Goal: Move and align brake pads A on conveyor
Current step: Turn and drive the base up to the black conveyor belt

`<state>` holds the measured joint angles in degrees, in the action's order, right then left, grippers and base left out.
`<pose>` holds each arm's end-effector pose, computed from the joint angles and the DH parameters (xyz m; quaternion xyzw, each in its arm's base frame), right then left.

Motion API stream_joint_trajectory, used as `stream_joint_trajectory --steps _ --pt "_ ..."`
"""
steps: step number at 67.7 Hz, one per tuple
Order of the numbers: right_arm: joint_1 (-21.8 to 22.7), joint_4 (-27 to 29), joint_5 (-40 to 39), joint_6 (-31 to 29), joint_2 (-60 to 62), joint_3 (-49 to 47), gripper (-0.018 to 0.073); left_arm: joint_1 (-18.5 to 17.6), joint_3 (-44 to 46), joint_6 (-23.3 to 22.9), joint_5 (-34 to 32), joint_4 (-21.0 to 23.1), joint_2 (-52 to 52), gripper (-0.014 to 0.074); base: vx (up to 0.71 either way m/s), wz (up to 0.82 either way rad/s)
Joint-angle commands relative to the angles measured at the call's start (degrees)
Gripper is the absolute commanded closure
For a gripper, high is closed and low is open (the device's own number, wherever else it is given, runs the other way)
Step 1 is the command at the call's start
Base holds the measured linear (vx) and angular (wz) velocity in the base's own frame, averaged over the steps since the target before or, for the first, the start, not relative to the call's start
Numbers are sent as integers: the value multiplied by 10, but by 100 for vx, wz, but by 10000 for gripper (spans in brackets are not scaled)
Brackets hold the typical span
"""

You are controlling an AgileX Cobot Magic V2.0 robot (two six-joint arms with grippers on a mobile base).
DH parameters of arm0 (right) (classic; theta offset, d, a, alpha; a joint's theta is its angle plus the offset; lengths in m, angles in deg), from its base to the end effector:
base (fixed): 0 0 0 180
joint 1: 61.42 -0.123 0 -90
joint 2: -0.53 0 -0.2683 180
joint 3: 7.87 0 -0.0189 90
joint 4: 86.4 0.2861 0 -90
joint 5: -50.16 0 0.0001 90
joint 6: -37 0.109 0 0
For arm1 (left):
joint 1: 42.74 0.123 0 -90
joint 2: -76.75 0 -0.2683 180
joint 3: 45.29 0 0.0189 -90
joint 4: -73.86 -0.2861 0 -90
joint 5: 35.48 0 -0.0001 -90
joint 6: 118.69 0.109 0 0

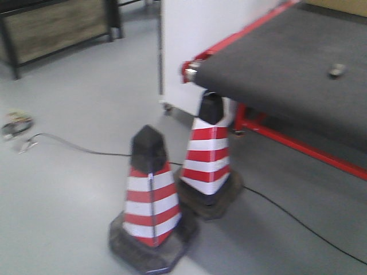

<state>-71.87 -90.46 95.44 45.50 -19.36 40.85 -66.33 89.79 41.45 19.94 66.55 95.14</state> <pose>0.1060 0.0140 0.2922 -0.0214 0.8374 0.0555 0.5434 0.0850 -0.0246 0.3012 0.0323 0.8581 -0.1292 0.4960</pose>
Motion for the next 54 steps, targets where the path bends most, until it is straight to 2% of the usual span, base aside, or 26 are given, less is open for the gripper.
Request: stream_joint_trajectory --steps 1,37,54 --pt "3 -7 -55 -5 -6 -16 564 -2 15 -1 -51 -1 9 603 23 -90" --pt "3 -7 -55 -5 -6 -16 564 -2 15 -1 -51 -1 9 603 19 -83" --pt "3 -7 -55 -5 -6 -16 564 -2 15 -1 -51 -1 9 603 9 -65"
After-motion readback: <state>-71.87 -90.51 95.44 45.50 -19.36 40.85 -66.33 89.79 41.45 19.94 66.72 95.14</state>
